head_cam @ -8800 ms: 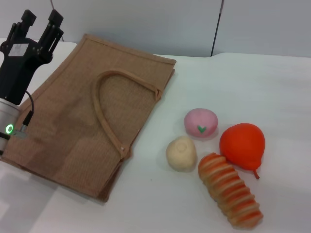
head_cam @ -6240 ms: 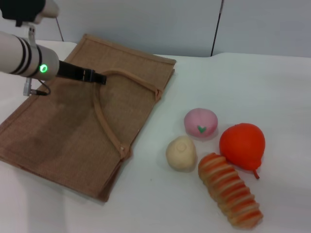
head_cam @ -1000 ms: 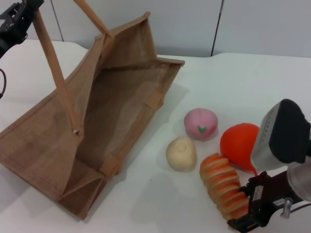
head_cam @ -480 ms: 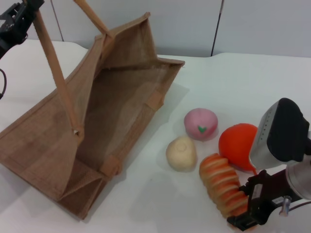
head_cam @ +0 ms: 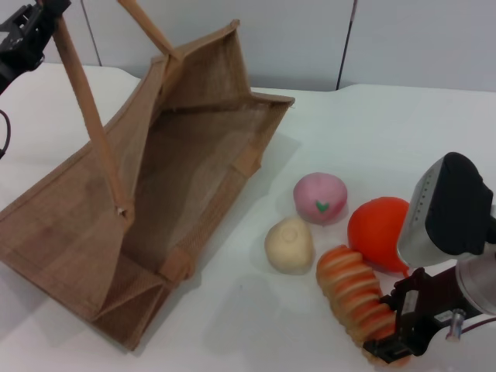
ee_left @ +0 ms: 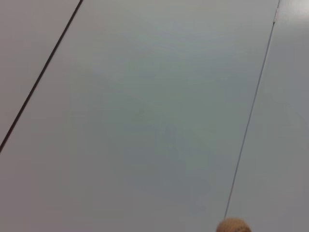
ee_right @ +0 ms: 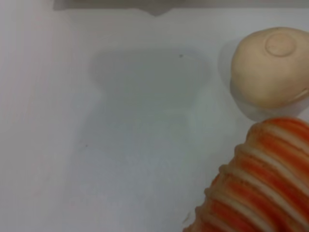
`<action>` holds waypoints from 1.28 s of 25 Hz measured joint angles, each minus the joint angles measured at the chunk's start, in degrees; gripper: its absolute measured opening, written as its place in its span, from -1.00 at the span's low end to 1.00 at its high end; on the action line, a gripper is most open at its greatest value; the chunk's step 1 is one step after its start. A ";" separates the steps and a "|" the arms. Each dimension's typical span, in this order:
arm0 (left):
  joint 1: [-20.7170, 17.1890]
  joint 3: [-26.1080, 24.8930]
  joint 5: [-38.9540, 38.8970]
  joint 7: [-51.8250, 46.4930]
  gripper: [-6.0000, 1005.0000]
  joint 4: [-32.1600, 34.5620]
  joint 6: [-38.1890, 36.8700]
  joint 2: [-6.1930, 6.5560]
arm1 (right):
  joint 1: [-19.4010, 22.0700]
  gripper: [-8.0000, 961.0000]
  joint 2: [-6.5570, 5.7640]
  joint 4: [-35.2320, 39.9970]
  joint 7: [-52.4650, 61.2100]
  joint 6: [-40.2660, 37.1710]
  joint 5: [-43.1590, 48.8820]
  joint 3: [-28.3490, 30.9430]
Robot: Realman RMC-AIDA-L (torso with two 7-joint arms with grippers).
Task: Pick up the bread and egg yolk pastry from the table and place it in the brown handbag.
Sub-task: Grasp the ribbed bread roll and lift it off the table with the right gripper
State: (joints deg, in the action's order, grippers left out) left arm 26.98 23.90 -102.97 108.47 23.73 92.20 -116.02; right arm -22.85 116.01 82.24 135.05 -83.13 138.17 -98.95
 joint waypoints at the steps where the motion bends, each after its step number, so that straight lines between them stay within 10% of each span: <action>1: 0.00 0.00 0.04 0.00 -0.72 0.00 0.00 0.00 | 0.00 0.50 -0.02 0.12 -0.07 -0.03 0.00 0.00; 32: 0.17 0.00 0.20 0.08 -0.71 0.00 0.00 0.00 | -0.99 0.08 -0.17 0.37 -0.49 -1.74 0.90 -0.01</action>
State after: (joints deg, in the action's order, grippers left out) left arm 27.15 23.91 -102.77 108.54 23.73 92.20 -116.02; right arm -23.84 115.83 82.61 134.56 -84.87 139.07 -98.96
